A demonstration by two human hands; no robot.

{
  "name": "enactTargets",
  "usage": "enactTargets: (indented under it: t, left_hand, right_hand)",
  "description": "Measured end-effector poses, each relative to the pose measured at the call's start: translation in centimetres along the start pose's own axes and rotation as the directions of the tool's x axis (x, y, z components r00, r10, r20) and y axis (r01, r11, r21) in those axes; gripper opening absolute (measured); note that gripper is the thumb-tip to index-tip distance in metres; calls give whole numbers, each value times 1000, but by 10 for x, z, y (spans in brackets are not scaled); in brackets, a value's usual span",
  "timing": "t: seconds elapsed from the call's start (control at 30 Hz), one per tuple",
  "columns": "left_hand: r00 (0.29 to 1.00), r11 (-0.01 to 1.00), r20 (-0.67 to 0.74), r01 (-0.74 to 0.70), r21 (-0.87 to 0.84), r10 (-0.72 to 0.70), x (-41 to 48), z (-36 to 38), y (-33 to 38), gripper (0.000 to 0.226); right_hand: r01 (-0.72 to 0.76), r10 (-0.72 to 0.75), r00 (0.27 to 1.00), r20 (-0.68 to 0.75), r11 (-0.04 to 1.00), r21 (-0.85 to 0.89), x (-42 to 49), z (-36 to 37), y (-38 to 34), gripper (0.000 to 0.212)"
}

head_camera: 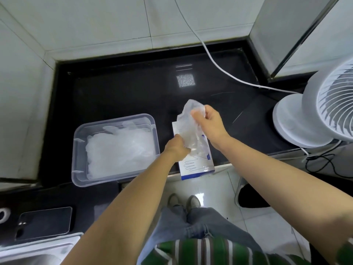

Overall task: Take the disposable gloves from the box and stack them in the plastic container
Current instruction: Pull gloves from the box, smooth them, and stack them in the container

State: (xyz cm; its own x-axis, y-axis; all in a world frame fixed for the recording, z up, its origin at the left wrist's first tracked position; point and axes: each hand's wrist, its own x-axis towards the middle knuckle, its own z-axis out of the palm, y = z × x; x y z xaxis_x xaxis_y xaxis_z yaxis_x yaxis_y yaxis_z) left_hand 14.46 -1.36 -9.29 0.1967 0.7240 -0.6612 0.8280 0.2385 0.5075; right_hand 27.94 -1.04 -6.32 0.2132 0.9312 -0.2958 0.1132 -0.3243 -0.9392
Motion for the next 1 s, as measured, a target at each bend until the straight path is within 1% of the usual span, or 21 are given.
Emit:
enactTargets:
  t: [0.07,0.1,0.13,0.2,0.27,0.3,0.33,0.4,0.43,0.5,0.53,0.57,0.63,0.67,0.7,0.73,0.77,0.83,0.87,0.93,1.0]
  left_hand:
    - [998,989,61,22,-147,-13,-3,-6,1,32]
    - [998,969,60,14,-246,1,-5,-8,3,27]
    - [999,940,29,-8,-341,19,-8,-11,5,21]
    - [995,839,-91,-77,-538,33,-15,-19,13,13]
    - [988,711,-157,-117,-693,10,-24,-27,16,20]
    - [983,682,-182,-148,-716,22,-27,-32,16,25]
    - [975,684,-213,-194,-703,57,-29,-35,15,26]
    - [950,681,-290,-286,-674,111,-33,-40,12,14]
    - [937,667,-333,-318,-673,110,-35,-45,10,10]
    - [911,671,-405,-351,-653,81,-36,-51,6,9]
    - [895,682,-439,-372,-630,82,-37,-56,3,10]
    - [883,669,-460,-399,-627,95,-38,-60,0,12]
    - [868,608,-484,-443,-659,110,-41,-69,-6,18]
    - [864,606,-491,-450,-656,109,-43,-73,-9,21]
    - [861,626,-498,-447,-639,107,-46,-77,-12,22]
    - [857,670,-503,-439,-599,112,-47,-80,-16,19]
    - [855,704,-503,-433,-564,123,-47,-81,-20,14]
    - [846,713,-510,-453,-536,154,-49,-86,-31,10]
    - [841,698,-513,-472,-539,172,-50,-87,-37,9]
    - [836,694,-516,-485,-532,188,-56,-93,-49,9]
    - [836,711,-523,-470,-524,168,-62,-99,-57,10]
  right_hand:
    - [-17,17,1000,22,1000,23,1,0,-4,25]
    - [-28,28,999,39,1000,3,1,0,-3,25]
    - [-42,43,998,43,999,-23,0,0,-1,25]
    - [-54,55,998,20,997,-52,-2,-1,6,27]
    - [-47,48,999,25,997,-58,-5,0,8,29]
    - [-43,46,998,49,997,-59,-6,2,7,32]
    - [-34,39,996,85,998,-61,-9,3,4,37]
    - [-10,20,987,160,998,-64,-13,5,-2,49]
    - [10,2,982,190,998,-65,-15,8,-4,49]
    - [34,-20,974,227,998,-57,-16,11,-6,42]
    - [33,-21,970,242,998,-49,-17,13,-7,43]
    - [25,-16,965,261,999,-31,-17,15,-8,47]
    - [-41,28,947,320,999,32,-21,20,-12,52]
    - [-102,66,935,350,991,85,-21,22,-16,55]
    - [-171,106,923,369,974,146,-21,26,-20,58]
    - [-215,133,916,378,959,185,-22,29,-25,57]
    - [-210,123,912,392,960,185,-23,30,-29,51]
    - [-122,51,887,459,984,127,-23,35,-31,26]
    - [-95,35,868,495,991,98,-24,37,-32,22]
    - [-67,23,851,524,996,65,-25,44,-35,26]
    - [-53,2,861,508,995,86,-24,51,-39,20]
